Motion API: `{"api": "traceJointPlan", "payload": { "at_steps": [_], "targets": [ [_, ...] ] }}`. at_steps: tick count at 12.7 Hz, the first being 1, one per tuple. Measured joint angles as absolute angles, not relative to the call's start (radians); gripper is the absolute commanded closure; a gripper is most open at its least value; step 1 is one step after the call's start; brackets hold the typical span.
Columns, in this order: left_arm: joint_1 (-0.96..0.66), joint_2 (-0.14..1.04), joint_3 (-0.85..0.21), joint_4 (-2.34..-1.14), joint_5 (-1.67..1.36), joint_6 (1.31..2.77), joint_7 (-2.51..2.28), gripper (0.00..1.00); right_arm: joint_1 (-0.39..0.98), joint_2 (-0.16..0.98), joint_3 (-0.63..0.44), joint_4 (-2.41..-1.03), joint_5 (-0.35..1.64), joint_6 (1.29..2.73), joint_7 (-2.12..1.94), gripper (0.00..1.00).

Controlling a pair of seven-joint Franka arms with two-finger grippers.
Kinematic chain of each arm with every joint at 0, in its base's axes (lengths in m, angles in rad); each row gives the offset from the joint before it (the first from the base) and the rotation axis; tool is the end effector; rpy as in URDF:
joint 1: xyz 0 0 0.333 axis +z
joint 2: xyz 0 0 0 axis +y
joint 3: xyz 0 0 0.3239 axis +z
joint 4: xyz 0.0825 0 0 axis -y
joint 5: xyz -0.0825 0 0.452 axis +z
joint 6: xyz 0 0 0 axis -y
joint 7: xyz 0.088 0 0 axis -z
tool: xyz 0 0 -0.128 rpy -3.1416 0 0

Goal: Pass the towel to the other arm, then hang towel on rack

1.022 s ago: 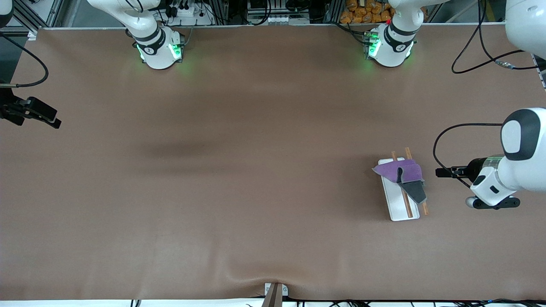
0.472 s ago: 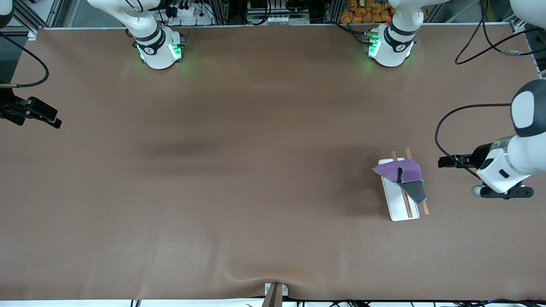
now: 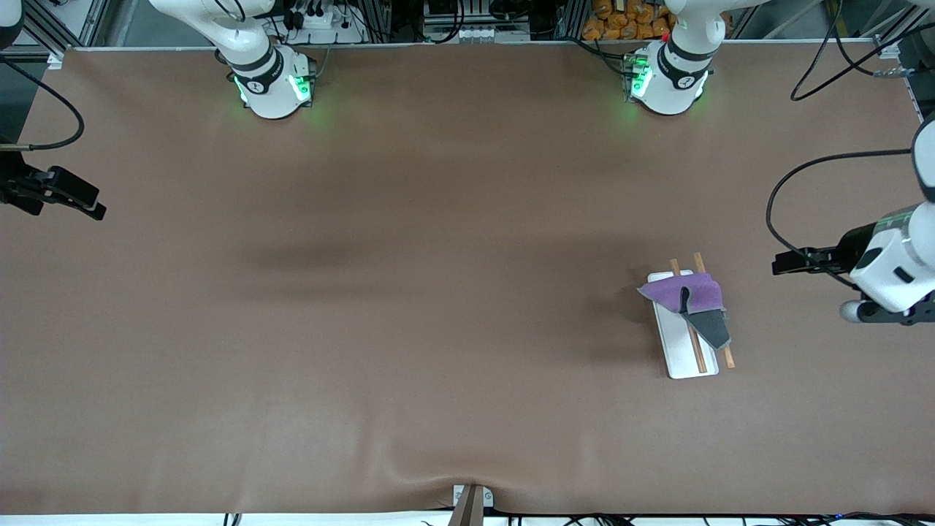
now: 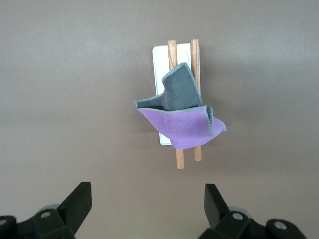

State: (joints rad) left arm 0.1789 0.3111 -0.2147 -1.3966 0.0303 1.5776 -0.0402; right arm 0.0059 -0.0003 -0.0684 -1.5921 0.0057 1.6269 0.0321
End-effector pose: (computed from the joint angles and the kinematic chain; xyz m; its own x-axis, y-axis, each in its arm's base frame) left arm 0.7064 -0.0033 0.5020 0.9922 0.0064 -0.1241 0.0102 -0.9995 0.0303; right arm 0.6273 -0.0386 0.6051 0.9949 -0.0947 0.0349 -0.0946 -0.9955 -0.0068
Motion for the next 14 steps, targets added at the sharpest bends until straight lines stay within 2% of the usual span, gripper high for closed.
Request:
{"api": "traceJointPlan", "payload": {
  "at_steps": [8,12,14],
  "targets": [
    [0.159,0.127,-0.205,-1.404,0.03,1.493,0.013,0.0,0.006,0.0,-0.069,-1.592,0.006,1.627,0.031,0.0],
    [0.017,0.022,-0.087,-1.486,0.029,1.479,0.013,0.0,0.006,0.0,-0.07,-1.592,0.006,1.627,0.031,0.0],
    [0.001,-0.032,-0.069,-1.532,0.027,1.478,0.013,0.0,0.006,0.0,-0.07,-1.592,0.006,1.626,0.03,0.0]
  ]
}}
